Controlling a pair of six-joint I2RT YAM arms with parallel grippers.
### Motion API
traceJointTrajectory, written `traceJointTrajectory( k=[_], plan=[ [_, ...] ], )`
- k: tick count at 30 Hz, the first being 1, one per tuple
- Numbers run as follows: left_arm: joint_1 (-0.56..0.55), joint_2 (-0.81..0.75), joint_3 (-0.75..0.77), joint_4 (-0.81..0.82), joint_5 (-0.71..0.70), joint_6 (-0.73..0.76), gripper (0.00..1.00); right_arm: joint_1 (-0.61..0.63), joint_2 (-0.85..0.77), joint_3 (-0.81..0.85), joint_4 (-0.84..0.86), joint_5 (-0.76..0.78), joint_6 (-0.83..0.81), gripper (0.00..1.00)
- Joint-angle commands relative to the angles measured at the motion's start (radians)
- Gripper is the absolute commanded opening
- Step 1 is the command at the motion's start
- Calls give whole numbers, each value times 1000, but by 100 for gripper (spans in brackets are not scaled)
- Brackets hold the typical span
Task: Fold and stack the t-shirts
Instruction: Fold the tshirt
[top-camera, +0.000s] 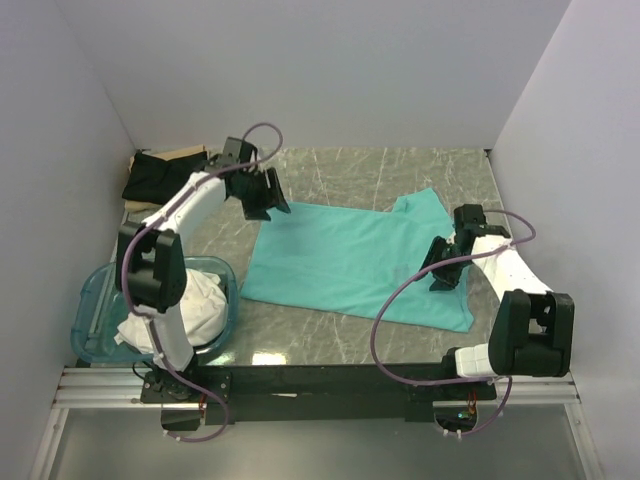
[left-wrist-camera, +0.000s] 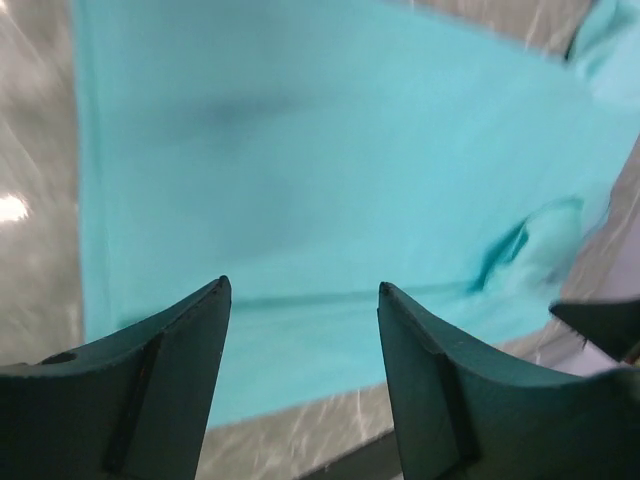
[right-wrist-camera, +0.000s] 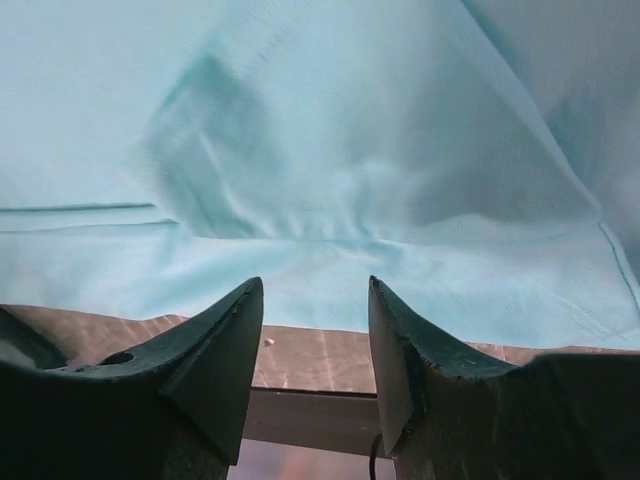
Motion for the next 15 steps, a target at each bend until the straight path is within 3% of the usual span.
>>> traceJointTrajectory(
  k=[1,7,8,15],
  plan=[
    [46,140,178,-80,-74,51,66,4,-24,76,-13,8,10,54],
    [73,304,395,-135,-175,106,55,4,-8,141,-9,1,39,53],
    [83,318,406,-126,-180,108,51,4,-3,148,-3,-1,43,53],
    [99,415,460,-81,-189,98,47,5,45,204,7,-30,71,53]
  ],
)
